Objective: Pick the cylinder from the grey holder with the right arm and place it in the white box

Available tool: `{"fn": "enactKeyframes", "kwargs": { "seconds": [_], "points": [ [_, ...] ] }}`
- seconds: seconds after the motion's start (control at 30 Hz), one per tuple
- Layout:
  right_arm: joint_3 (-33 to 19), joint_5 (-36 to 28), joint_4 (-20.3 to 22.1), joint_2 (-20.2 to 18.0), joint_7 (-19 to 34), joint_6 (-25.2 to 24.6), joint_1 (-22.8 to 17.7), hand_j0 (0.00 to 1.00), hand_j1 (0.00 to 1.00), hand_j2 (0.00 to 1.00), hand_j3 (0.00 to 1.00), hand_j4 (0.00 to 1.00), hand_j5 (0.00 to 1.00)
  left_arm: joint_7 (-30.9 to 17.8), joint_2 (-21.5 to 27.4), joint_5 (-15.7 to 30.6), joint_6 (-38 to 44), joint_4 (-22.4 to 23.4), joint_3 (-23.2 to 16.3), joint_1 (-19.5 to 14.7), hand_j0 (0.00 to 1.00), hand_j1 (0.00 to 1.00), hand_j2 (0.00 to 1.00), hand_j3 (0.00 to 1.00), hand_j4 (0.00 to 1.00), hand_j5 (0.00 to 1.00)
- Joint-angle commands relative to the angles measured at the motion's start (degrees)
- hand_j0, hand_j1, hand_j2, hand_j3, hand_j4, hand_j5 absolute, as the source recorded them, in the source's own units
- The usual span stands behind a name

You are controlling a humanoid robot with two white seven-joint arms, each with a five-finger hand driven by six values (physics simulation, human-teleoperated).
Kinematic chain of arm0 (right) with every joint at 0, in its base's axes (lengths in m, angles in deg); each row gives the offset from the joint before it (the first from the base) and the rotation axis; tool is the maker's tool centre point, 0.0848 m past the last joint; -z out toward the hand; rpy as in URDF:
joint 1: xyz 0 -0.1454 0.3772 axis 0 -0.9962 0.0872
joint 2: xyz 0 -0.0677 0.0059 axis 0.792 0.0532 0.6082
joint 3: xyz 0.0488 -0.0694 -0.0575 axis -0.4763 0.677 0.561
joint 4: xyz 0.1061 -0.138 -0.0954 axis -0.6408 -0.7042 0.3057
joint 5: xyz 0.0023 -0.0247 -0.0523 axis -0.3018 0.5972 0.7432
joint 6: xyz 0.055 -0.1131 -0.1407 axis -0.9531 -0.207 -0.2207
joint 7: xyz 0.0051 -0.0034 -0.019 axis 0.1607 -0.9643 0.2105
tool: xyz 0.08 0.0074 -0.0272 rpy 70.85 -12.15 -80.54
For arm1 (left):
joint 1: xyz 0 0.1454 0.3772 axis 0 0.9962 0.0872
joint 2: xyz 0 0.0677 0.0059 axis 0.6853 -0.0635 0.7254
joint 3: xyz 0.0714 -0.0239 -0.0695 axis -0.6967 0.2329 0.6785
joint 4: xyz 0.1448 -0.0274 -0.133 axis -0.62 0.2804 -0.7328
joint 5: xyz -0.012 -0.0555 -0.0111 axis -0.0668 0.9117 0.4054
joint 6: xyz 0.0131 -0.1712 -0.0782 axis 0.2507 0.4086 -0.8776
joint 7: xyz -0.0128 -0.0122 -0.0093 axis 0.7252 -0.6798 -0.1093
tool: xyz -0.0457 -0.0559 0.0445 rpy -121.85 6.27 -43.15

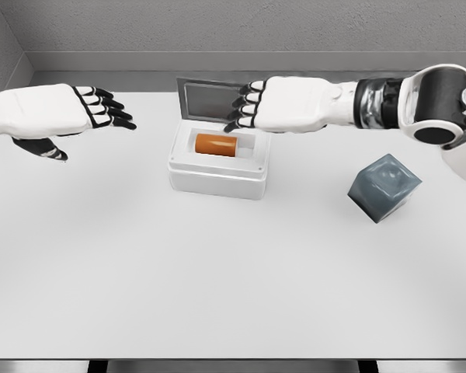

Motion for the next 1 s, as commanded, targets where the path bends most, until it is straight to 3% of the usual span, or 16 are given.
{"fn": "enactKeyframes", "kwargs": {
  "seconds": [0.0,0.1,0.17,0.2,0.27,0.4,0.5,0.6,0.7,0.87,0.97],
  "points": [
    [-6.9,-5.7,6.8,-7.2,0.0,-0.2,-0.4,0.99,0.99,0.99,0.99,0.99,0.99,-0.8,-0.5,0.7,0.1,0.4,0.0,-0.4,1.0,1.0,1.0,1.0,1.0,1.0],
    [-13.9,-11.1,7.6,-10.3,0.0,-0.2,-4.3,0.99,0.99,0.99,0.99,0.99,0.99,-3.7,-6.3,2.4,0.1,1.8,-0.1,-7.7,1.0,1.0,1.0,1.0,1.0,1.0],
    [-19.4,-16.1,7.5,-11.0,0.0,-0.2,-8.2,0.99,0.99,0.99,0.99,0.99,0.99,-3.7,-11.0,2.0,0.1,5.6,-0.3,-10.7,1.0,1.0,1.0,1.0,1.0,1.0],
    [-25.1,-19.2,7.6,-10.6,0.0,-0.2,-12.8,0.99,0.99,0.99,0.99,0.99,0.99,-3.7,-13.5,1.6,0.1,8.9,-0.4,-11.5,1.0,1.0,1.0,1.0,1.0,1.0],
    [-29.5,-25.1,7.3,-11.0,0.0,-0.2,-16.4,0.99,0.99,0.99,0.99,0.99,0.99,-3.7,-16.8,-1.2,0.1,14.4,-0.5,-13.4,1.0,1.0,1.0,1.0,1.0,1.0],
    [-32.4,-37.7,7.0,-10.7,0.0,-0.2,-26.0,1.0,1.0,1.0,1.0,1.0,1.0,-3.7,-21.4,-1.7,0.1,19.4,-1.5,-15.6,1.0,1.0,1.0,1.0,1.0,1.0],
    [-32.7,-39.3,5.6,-9.0,0.0,-0.2,-31.8,1.0,1.0,1.0,1.0,1.0,1.0,-3.7,-24.3,-2.2,0.1,22.6,-3.4,-16.5,1.0,1.0,1.0,1.0,1.0,1.0],
    [-38.9,-39.5,4.2,-6.2,0.0,-0.2,-38.5,1.0,1.0,1.0,1.0,1.0,1.0,-3.7,-26.8,-4.5,0.1,24.7,-3.8,-16.6,1.0,1.0,1.0,1.0,1.0,1.0],
    [-40.6,-39.5,0.6,-4.9,0.0,-0.2,-39.7,1.0,1.0,1.0,1.0,1.0,1.0,-3.7,-29.2,-7.4,0.1,28.4,-3.9,-17.3,1.0,1.0,1.0,1.0,1.0,1.0],
    [-41.0,-39.4,0.6,-3.6,0.0,-0.2,-40.8,1.0,1.0,1.0,1.0,1.0,1.0,-3.7,-33.3,-13.5,0.1,35.2,-3.8,-19.1,1.0,1.0,1.0,1.0,1.0,1.0],
    [-41.0,-39.4,0.7,-3.7,0.0,-0.2,-40.9,1.0,1.0,1.0,1.0,1.0,1.0,-3.7,-34.1,-14.7,0.1,36.5,-5.0,-19.1,1.0,1.0,1.0,1.0,1.0,1.0]
  ]
}}
